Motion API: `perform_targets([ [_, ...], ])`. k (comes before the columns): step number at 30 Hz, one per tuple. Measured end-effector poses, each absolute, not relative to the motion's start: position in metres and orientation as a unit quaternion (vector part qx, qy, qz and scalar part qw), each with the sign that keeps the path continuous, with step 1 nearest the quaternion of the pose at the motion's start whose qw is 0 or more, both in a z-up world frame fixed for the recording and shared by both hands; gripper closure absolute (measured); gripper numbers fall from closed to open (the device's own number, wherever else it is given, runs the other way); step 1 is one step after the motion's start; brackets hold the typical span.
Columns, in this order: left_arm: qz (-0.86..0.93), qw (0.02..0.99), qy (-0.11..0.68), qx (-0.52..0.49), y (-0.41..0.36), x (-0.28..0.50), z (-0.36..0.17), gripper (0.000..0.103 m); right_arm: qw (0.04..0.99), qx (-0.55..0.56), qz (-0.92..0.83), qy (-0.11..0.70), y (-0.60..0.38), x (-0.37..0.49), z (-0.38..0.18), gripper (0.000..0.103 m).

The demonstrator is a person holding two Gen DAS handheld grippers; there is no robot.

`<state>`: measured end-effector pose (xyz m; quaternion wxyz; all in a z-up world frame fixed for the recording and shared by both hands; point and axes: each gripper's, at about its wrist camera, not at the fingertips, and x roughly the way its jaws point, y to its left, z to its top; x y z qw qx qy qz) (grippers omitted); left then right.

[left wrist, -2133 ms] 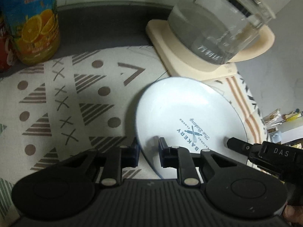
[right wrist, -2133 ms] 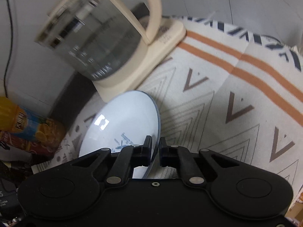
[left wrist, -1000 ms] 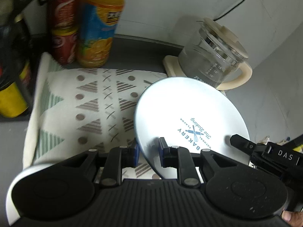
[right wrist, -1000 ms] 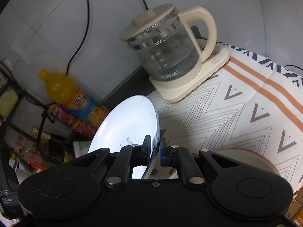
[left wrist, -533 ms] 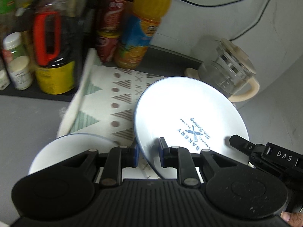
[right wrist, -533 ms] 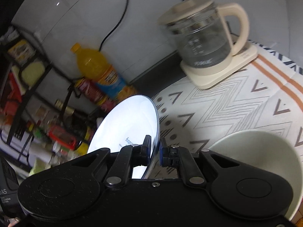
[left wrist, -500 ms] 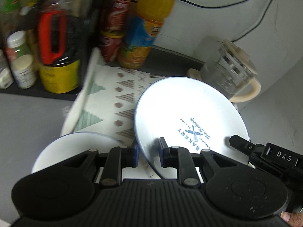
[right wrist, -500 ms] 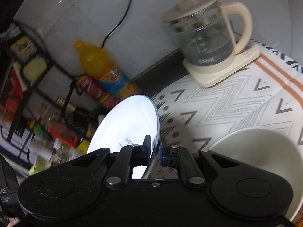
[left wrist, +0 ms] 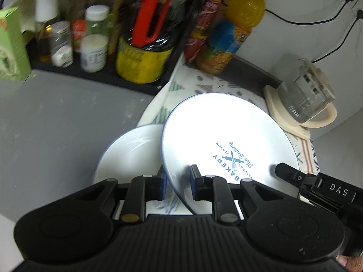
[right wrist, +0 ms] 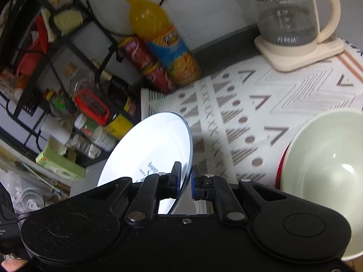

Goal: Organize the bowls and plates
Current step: 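Lift the 'BAKERY' plate with both grippers and carry it over the plate stack, then lower the 'BAKERY' plate onto the 'Sweet' plate and open both grippers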

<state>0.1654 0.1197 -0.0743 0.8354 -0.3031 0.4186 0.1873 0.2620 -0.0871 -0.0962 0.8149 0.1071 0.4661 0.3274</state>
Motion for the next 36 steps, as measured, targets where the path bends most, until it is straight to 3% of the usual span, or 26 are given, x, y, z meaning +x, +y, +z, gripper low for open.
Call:
perform_targets([
  [12, 0.191, 0.795, 0.447, -0.364, 0.133, 0.131, -0.123, 0.084, 0.812, 0.058, 0.313, 0.489, -0.075, 0.229, -0.126, 0.094],
  [36, 0.157, 0.791, 0.513, -0.295, 0.129, 0.164, -0.139, 0.079, 0.822, 0.013, 0.279, 0.497, -0.076, 0.207, -0.148, 0.092],
])
